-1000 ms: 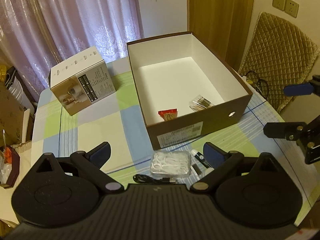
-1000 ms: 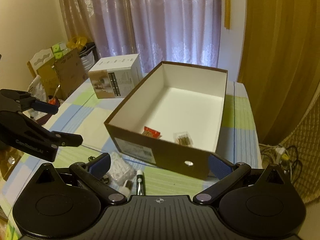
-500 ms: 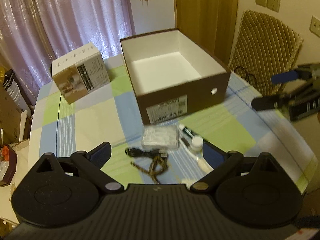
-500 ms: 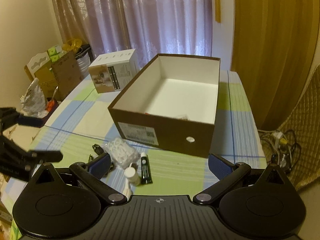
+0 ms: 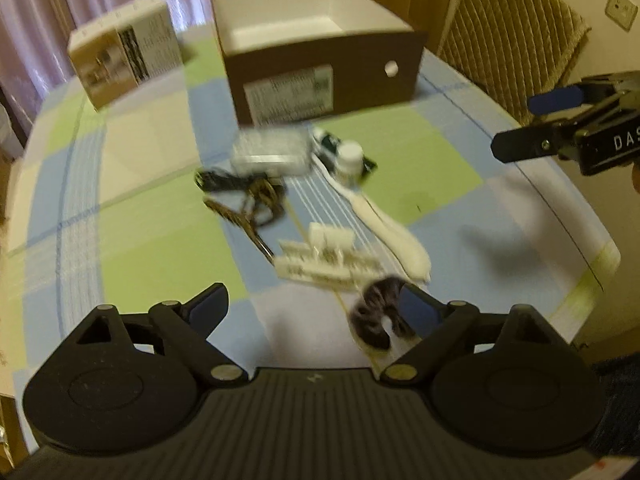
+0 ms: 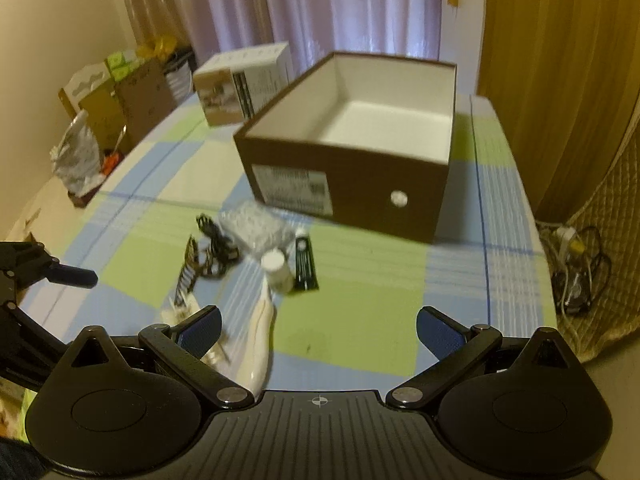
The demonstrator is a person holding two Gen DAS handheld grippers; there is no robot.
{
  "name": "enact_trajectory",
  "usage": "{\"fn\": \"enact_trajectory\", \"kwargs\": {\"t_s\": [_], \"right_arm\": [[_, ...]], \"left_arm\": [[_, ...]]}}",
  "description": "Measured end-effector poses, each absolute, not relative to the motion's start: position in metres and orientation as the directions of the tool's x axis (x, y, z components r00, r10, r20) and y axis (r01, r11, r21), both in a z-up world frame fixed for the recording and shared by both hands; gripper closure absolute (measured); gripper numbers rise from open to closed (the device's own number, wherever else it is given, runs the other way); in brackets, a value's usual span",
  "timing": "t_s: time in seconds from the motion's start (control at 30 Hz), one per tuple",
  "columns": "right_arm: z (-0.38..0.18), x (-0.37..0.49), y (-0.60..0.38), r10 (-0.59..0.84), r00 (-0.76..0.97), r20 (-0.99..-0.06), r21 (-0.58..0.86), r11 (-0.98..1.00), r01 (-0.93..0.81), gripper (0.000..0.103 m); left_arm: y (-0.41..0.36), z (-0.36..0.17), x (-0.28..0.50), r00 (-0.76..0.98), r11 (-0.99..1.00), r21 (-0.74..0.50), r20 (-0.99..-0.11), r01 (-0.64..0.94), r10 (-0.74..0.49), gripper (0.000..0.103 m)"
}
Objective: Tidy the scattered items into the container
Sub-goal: 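Withdraw both tools from the box toward the dark scrunchie and pill bottle, then grasp the dark scrunchie with left tool while right tool grasps the white pill bottle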
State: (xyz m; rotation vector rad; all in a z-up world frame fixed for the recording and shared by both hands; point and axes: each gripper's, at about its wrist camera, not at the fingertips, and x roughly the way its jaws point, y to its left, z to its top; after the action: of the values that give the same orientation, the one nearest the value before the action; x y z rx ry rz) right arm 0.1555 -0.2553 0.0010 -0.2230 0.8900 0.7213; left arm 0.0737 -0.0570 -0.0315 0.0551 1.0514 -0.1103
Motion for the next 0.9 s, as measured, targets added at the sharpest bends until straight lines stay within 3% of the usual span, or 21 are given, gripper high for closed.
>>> {"fn": "enact_trajectory", "kwargs": {"t_s": [0.6,0.8,0.87,0.9], "right_arm": [[-0.033,0.162,-0.275,0.409,0.363,-0.837,0.112,0.778,-0.618,0.002],[-0.038,0.165,-0.278,0.409,0.350,-0.843,0.121,0.778,-0.617,0.002],[-0.039,0.166,-0.278,0.410,0.346,-0.844,0.126,0.778,-0.616,0.002],[-0.040,0.166,-0.278,0.411,0.344,-0.844,0.127,0.778,-0.616,0.002]], "left_arm": [[-0.096,-0.084,0.092,0.396,0.983,-0.070,-0.909,0.171,-0.133,0.016],[-0.104,-0.101,0.100,0.375,0.984,-0.071,-0.918,0.165,-0.129,0.038],[-0.101,-0.105,0.099,0.368,0.985,-0.084,-0.920,0.151,-0.134,0.054],[-0.098,-0.106,0.098,0.370,0.985,-0.092,-0.918,0.144,-0.140,0.055]]}}
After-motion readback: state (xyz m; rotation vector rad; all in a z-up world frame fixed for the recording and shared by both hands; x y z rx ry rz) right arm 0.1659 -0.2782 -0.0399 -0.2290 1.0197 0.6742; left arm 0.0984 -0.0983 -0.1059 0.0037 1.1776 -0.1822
